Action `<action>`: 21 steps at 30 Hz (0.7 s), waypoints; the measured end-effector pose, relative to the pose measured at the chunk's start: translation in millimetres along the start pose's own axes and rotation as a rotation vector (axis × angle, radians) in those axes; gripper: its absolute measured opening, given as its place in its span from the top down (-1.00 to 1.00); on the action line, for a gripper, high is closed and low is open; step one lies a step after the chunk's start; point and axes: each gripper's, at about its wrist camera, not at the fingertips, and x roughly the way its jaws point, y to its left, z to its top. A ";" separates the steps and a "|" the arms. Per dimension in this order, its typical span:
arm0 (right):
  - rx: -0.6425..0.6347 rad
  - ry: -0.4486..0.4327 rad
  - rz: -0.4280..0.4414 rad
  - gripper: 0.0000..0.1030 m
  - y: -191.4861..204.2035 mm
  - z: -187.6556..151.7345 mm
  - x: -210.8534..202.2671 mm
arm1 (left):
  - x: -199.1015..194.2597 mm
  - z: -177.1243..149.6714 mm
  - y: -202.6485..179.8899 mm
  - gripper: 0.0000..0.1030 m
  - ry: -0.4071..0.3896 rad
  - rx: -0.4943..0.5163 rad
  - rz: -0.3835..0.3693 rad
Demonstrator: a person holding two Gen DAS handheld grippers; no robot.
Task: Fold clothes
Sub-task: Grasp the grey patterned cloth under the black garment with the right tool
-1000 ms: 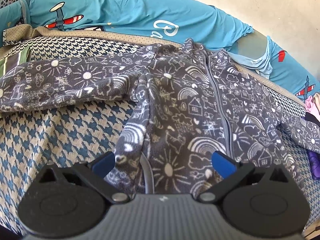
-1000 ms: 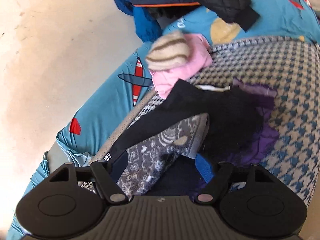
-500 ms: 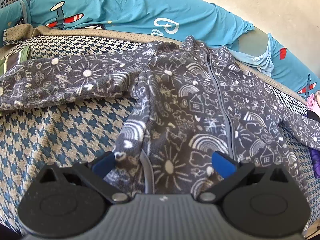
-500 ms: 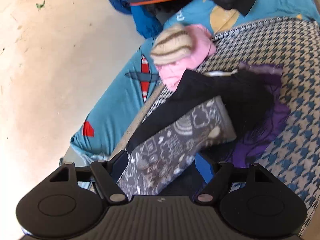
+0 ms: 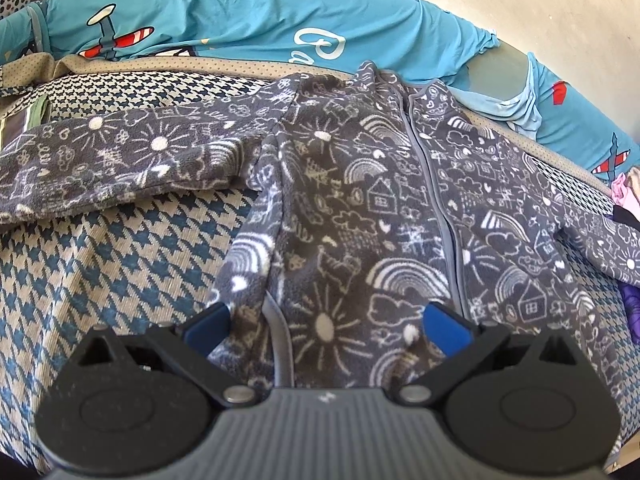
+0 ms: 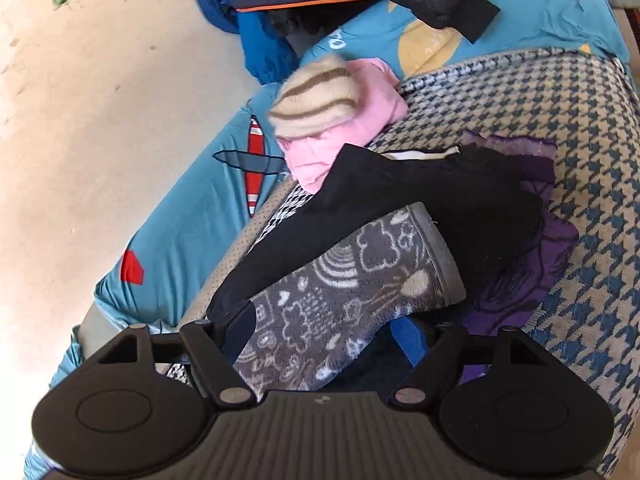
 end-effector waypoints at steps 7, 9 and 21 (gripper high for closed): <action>-0.119 -0.004 -0.081 0.15 11.6 -0.7 6.2 | 0.0 -0.5 -0.7 -1.00 -0.004 0.006 0.003; -0.125 -0.002 -0.096 0.40 11.6 0.2 7.4 | -0.3 -0.9 -1.3 -1.00 -0.007 0.010 0.004; -0.188 -0.034 0.100 0.84 43.4 -8.2 -1.3 | 0.8 -1.9 -3.3 -1.00 -0.003 0.018 0.006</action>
